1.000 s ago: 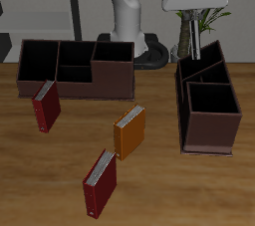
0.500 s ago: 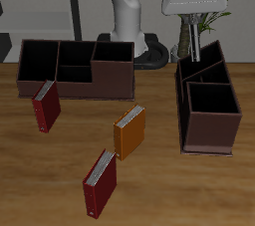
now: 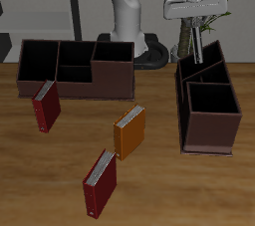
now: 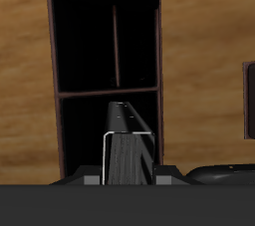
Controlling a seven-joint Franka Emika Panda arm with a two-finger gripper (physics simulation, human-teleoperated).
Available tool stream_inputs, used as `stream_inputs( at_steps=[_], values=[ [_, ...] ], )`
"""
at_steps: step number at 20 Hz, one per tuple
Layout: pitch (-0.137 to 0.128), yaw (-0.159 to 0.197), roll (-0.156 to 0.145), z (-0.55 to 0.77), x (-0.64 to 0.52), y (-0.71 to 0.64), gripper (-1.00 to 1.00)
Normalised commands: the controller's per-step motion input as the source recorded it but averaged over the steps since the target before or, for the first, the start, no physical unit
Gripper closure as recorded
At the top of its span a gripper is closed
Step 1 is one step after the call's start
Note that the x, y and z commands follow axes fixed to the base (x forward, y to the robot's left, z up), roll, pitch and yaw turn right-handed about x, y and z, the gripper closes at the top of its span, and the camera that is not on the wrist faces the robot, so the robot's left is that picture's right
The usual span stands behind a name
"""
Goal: Place the striped book into the left desk caddy's left compartment
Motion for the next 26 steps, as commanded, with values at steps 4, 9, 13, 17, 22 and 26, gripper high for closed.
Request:
stream_inputs(
  at_steps=[4,9,13,17,22,26],
  values=[
    [0.030,-0.023,-0.013,-0.13,0.08,-0.05,1.00],
    [0.014,0.000,0.007,-0.08,0.04,0.01,1.00],
    [0.020,-0.006,0.003,-0.09,0.01,0.00,1.00],
    [0.029,-0.007,0.028,-0.13,-0.07,0.07,1.00],
    [0.018,0.005,0.003,-0.12,0.01,0.02,1.00],
    [0.031,0.004,-0.015,-0.16,0.15,-0.03,1.00]
  ],
)
